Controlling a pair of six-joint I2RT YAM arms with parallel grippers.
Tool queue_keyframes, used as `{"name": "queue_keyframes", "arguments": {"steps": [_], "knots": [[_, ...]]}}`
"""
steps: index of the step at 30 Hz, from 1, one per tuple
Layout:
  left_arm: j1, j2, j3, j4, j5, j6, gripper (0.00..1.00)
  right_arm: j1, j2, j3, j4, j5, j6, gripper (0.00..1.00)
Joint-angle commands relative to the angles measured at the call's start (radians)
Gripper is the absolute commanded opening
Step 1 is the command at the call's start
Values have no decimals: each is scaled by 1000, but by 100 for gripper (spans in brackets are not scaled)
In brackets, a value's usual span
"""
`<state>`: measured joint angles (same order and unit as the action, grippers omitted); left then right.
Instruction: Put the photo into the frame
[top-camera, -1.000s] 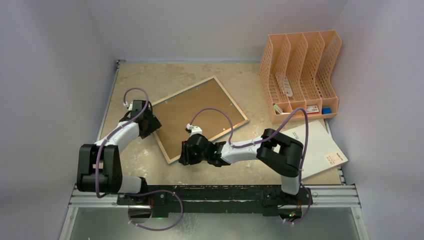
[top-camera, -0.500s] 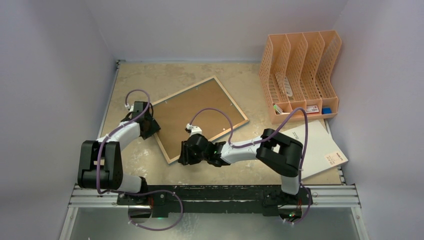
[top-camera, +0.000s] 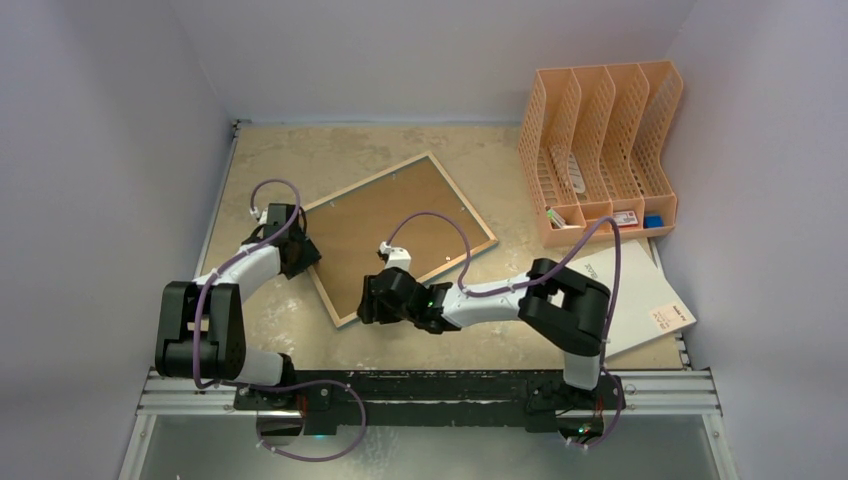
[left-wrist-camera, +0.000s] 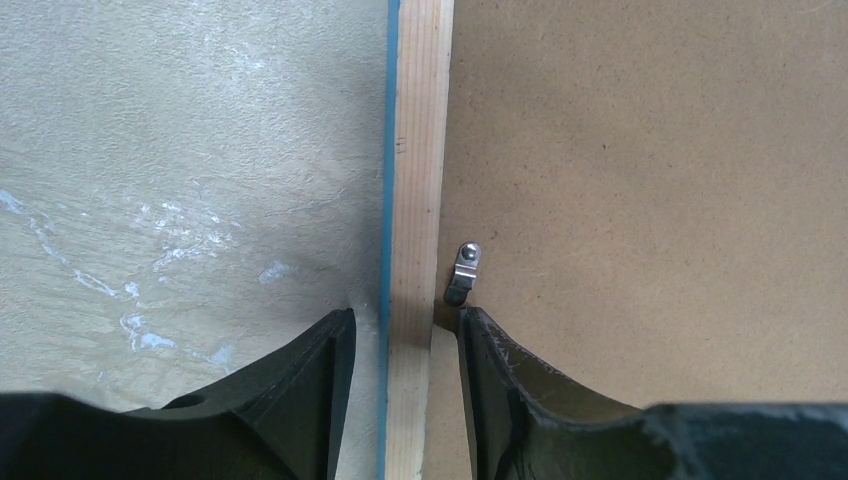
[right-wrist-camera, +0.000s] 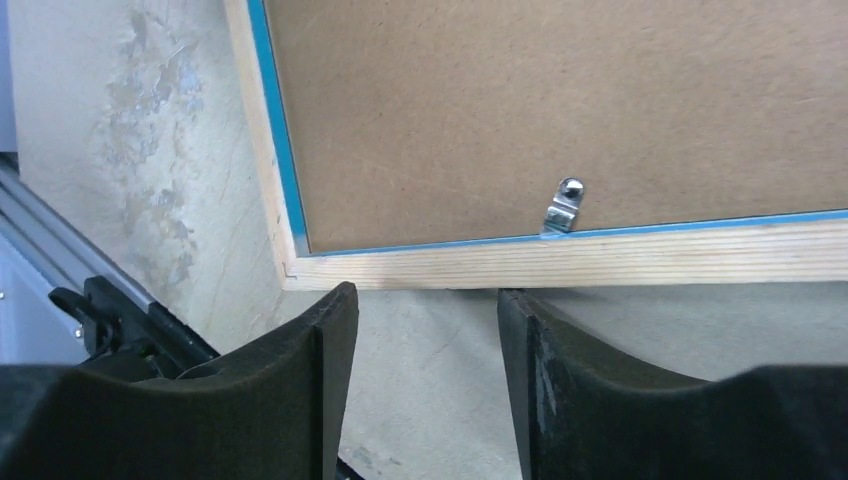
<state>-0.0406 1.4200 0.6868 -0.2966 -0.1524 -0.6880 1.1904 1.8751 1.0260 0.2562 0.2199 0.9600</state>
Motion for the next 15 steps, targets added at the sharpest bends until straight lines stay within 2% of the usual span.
{"name": "queue_keyframes", "arguments": {"steps": [1,6,15], "knots": [[-4,-9,-18,23,-12,-2,44,24,-89,5,-3,136,-75,53],[-4,-4,-18,23,-12,-4,44,29,-49,73,68,36,-186,45],[-5,-4,-25,24,-10,-5,43,30,105,187,31,-24,-190,45]]}}
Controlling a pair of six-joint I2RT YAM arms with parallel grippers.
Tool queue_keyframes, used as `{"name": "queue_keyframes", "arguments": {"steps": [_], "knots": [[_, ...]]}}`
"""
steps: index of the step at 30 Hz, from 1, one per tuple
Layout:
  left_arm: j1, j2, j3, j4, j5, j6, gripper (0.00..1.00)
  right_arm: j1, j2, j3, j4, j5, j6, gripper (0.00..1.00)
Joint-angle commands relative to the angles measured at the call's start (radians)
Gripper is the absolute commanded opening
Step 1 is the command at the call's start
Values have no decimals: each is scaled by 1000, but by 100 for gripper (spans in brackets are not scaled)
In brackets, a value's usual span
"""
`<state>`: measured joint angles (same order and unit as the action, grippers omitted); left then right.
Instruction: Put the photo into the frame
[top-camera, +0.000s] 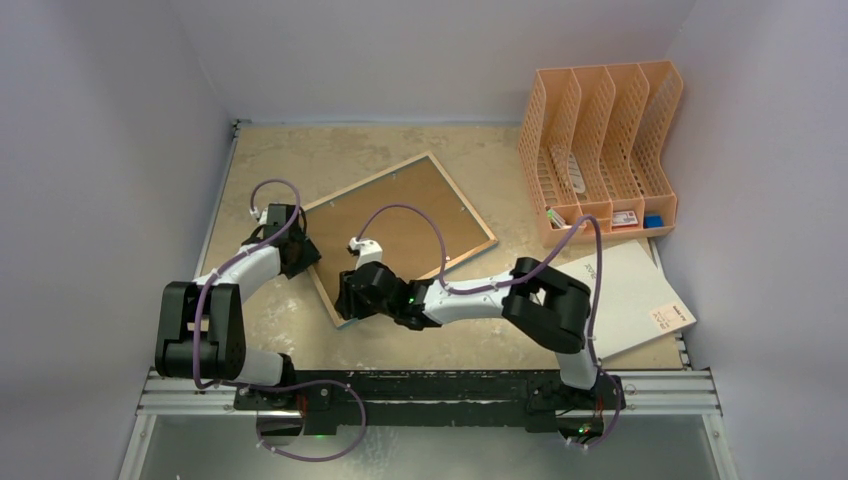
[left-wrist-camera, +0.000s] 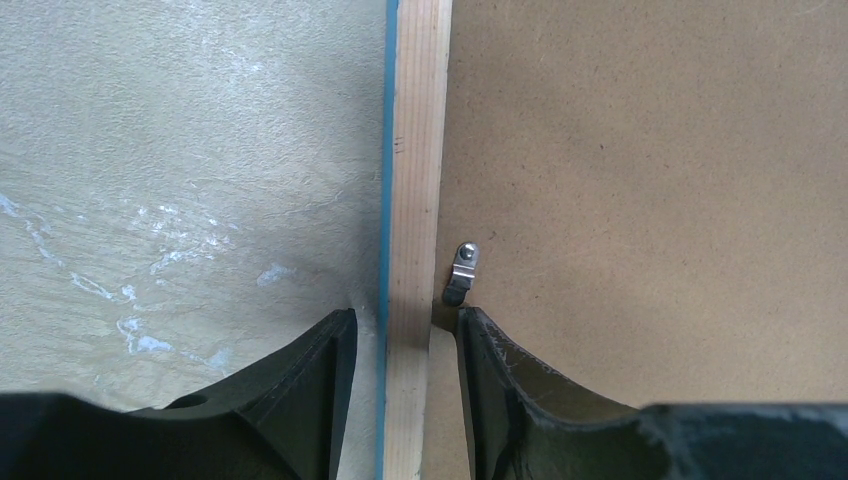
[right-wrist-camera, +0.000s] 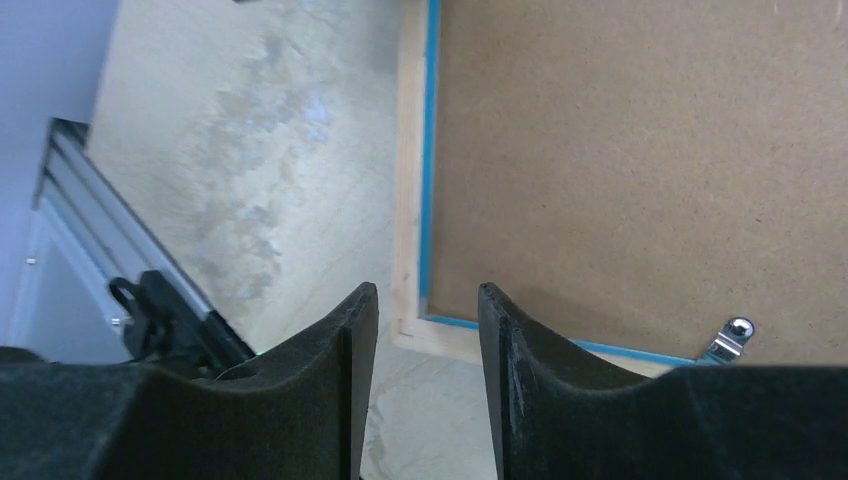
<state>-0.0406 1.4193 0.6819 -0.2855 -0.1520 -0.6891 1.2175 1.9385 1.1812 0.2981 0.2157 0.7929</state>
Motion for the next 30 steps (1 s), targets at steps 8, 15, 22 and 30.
{"name": "queue_keyframes", "arguments": {"steps": [8,15,22,30], "knots": [[-4,-1,-19,7,-25,-14,43,3,56,-9,-6,-61,-19,46],[-4,12,4,-44,-152,-42,42,4,59,-71,-10,-106,10,46],[-4,9,11,-4,-151,-55,45,3,82,-82,-45,-138,11,45],[-4,-9,27,9,-144,-53,45,2,87,-97,-45,-148,20,45]]}}
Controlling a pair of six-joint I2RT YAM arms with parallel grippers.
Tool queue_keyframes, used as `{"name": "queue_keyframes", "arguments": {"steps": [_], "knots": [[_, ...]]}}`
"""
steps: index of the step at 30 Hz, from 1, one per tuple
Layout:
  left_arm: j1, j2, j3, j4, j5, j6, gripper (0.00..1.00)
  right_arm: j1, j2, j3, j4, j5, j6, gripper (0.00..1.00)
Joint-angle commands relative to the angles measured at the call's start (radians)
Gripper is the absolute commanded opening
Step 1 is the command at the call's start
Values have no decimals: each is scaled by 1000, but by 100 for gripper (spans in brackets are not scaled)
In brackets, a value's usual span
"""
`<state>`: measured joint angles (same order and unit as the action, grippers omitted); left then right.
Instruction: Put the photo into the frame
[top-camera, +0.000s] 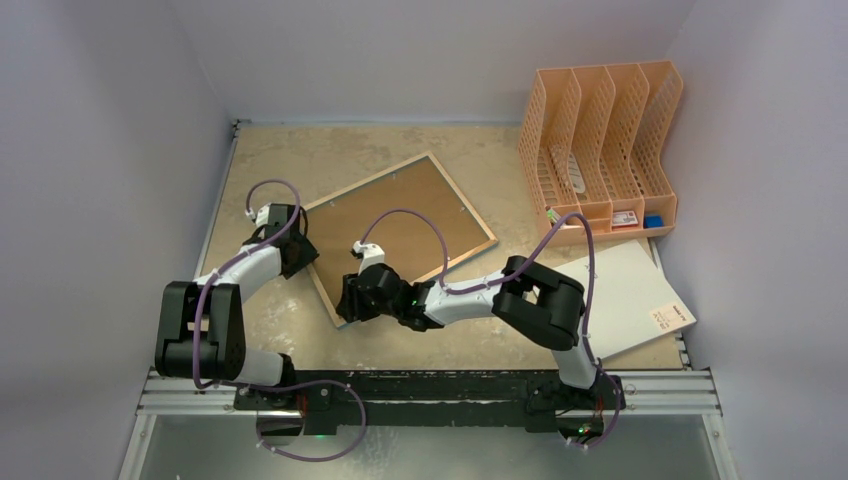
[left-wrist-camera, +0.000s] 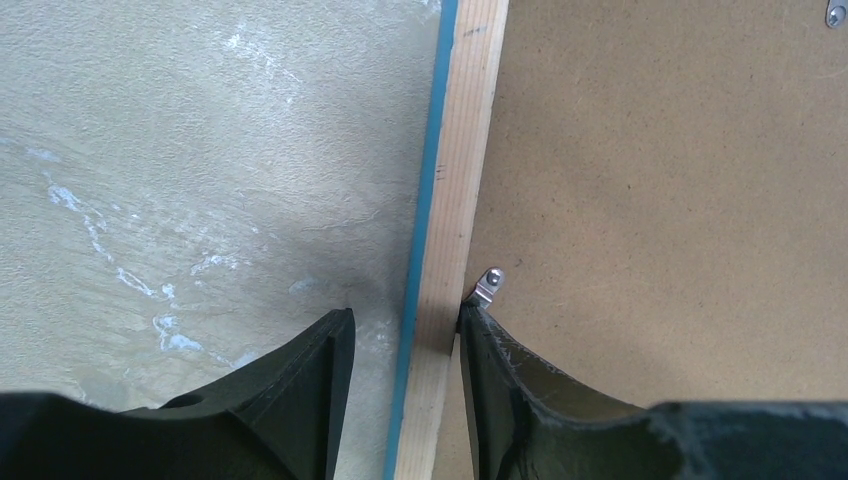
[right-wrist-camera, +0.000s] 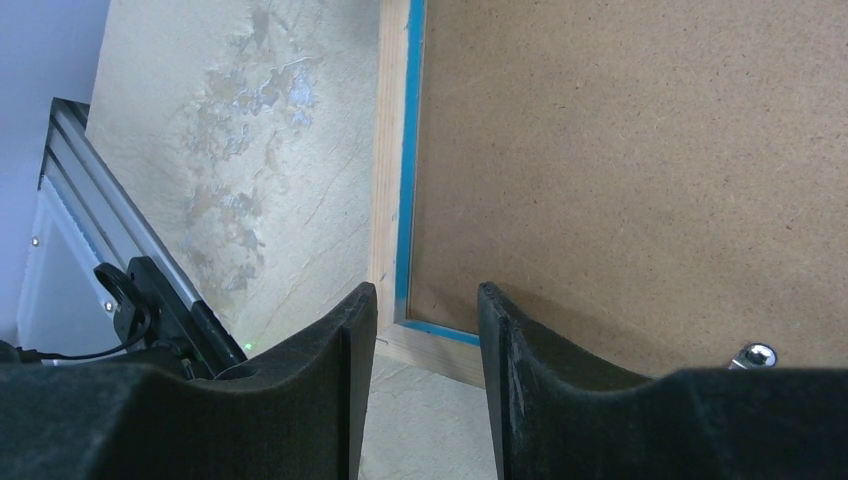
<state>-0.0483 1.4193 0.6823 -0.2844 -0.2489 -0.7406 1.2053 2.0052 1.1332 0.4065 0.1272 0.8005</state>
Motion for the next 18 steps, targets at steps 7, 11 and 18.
{"name": "queue_keyframes", "arguments": {"steps": [7,11,18], "knots": [[4,-92,10,52,-23,29,58,16,33,-41,-151,-69,14,45],[4,-105,-12,97,46,38,62,15,40,-42,-152,-71,17,45],[4,-14,-2,55,37,48,58,14,42,-47,-155,-66,21,45]]}}
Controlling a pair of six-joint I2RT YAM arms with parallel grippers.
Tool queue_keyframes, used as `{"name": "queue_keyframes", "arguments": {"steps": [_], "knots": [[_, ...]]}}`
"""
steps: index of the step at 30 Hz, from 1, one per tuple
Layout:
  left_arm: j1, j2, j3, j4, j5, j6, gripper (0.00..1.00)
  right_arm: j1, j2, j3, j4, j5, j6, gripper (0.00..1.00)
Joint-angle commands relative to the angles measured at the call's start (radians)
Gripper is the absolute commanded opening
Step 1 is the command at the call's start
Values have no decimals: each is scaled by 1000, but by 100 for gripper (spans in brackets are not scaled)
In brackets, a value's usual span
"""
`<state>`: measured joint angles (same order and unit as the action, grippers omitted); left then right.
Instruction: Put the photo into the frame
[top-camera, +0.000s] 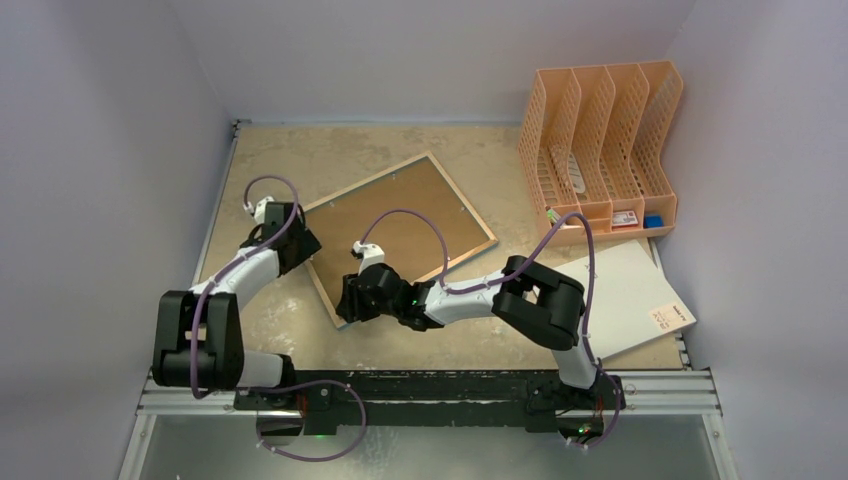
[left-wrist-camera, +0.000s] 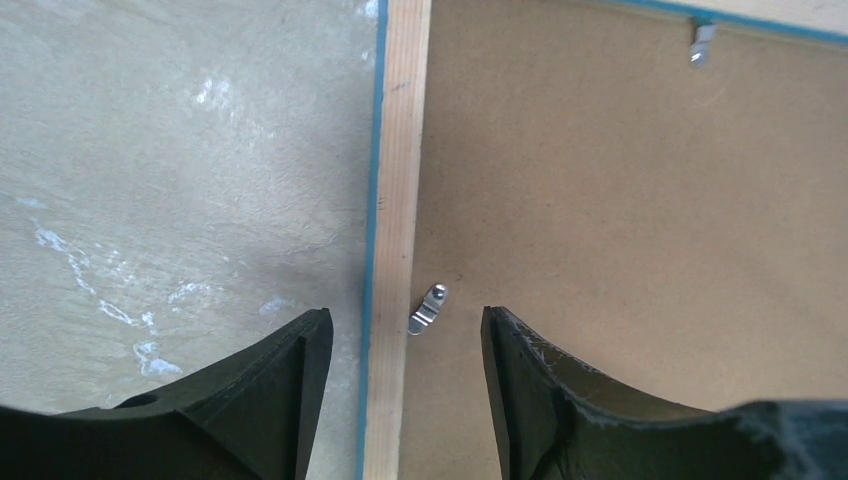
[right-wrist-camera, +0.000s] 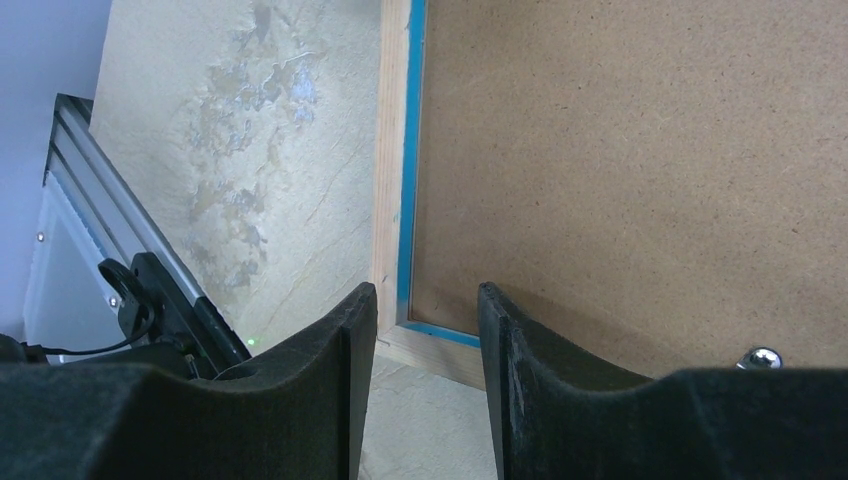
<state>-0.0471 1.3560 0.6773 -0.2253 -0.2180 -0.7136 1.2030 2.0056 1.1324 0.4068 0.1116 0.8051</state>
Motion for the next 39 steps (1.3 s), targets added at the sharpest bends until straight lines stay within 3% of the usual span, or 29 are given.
{"name": "queue_keyframes", "arguments": {"steps": [1,6,15,24,28,34,37,39], "knots": [[3,61,5,-15,-3,17,58,16,41,-47,-155,-50,18,45],[3,86,1,-34,-30,5,54,17,45,-49,-153,-52,23,45],[3,85,19,-55,-91,0,36,17,56,-45,-159,-54,23,44],[2,67,25,-58,-88,-1,35,16,54,-51,-163,-55,27,44],[2,27,40,-78,-47,2,42,17,27,-51,-164,-53,28,44],[3,-84,114,-179,-131,10,61,15,-96,-66,-150,-17,27,46],[2,-117,126,-137,-122,49,67,14,-160,-60,-164,9,17,50],[2,-103,152,-105,-100,74,77,12,-199,-68,-172,23,25,52]]}}
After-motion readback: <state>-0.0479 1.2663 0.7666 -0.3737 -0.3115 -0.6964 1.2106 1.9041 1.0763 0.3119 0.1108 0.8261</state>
